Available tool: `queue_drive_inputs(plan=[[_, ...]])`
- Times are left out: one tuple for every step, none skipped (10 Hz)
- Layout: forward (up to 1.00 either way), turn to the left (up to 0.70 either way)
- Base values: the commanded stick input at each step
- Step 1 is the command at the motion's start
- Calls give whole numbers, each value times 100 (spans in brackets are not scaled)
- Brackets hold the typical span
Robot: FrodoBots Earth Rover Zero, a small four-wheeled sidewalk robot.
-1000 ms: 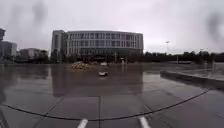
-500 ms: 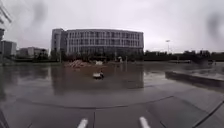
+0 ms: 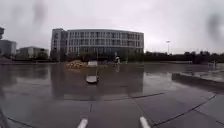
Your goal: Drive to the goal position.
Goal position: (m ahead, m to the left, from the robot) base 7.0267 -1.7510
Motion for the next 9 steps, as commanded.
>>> queue_drive_inputs(plan=[[100, 0], [100, 0], [100, 0], [100, 0], [100, 0], [100, 0], [100, 0], [100, 0], [100, 0]])
